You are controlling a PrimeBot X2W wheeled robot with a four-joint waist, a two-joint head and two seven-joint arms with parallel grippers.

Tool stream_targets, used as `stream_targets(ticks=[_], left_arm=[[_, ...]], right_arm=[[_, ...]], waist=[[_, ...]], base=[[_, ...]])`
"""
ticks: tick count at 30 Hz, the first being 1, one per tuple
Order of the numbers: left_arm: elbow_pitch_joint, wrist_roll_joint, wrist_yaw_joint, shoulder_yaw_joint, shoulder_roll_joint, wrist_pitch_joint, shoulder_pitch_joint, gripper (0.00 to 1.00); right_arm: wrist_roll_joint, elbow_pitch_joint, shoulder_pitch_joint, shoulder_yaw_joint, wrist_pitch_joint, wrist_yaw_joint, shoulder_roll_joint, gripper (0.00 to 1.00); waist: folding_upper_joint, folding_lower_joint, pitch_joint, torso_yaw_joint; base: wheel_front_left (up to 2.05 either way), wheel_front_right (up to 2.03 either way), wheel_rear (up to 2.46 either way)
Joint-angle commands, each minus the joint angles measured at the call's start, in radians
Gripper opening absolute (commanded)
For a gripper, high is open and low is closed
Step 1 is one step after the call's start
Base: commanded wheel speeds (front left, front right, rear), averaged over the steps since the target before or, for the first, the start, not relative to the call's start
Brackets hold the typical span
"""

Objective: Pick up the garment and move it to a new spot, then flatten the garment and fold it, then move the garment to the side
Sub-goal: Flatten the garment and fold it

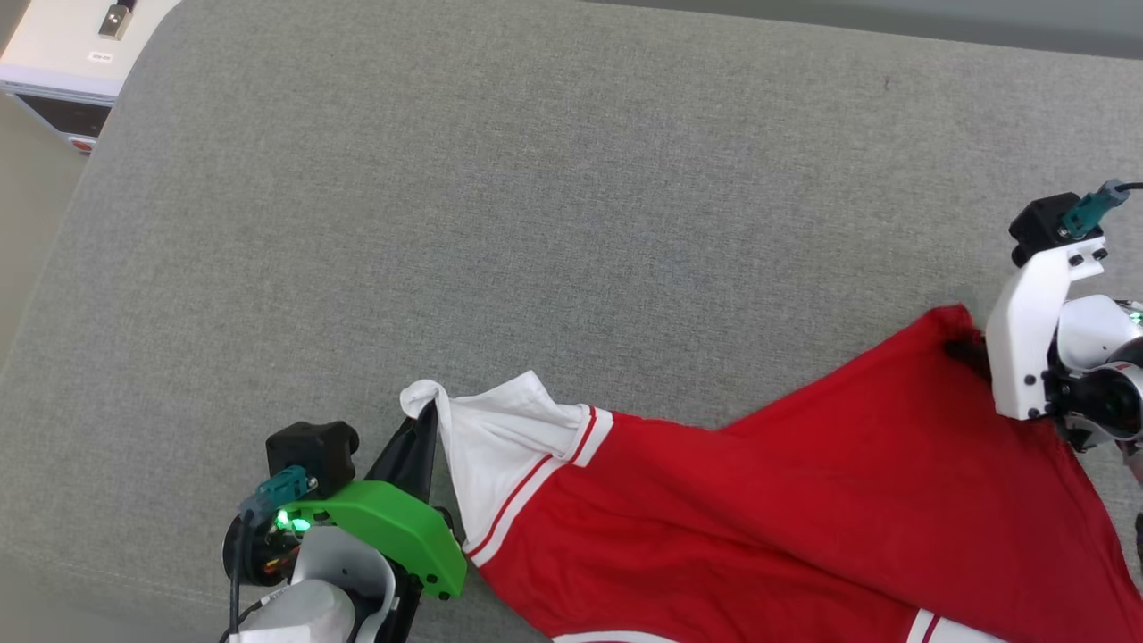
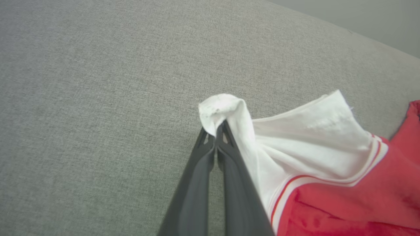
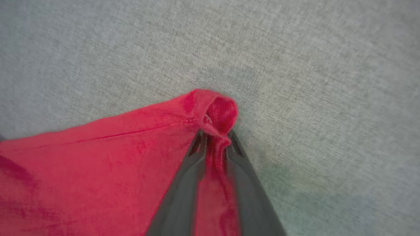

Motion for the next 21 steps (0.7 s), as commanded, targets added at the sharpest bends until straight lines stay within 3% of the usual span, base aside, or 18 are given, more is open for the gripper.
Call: stream_targets(ticks=[1, 11, 21], left_arm=[[0.004, -0.002, -0.004, 0.001, -0.005, -0.007, -0.021, 0.00], [0.013, -0.006, -0.007, 0.035, 0.030, -0.009, -0.052, 0.00], [0.065, 0.019, -0.060, 0.081, 0.103, 0.036, -0.275, 0.00]], right_arm=[[0.016, 0.029, 0.035, 0.043, 0.010, 0.000, 0.027, 0.00], [0.025, 0.067, -0.041, 0.014, -0.149, 0.000, 0.019, 0.00], [0.002, 0.161, -0.133, -0.039, -0.282, 0.000, 0.074, 0.00]], waist=[[0.0000, -0.0001, -0.003, -0.003], [0.0000, -0.0001, -0.065, -0.030], [0.0000, -0.0001, -0.149, -0.105]], base=[[0.00, 0.00, 0.00], [0.00, 0.00, 0.00], [0.00, 0.00, 0.00]])
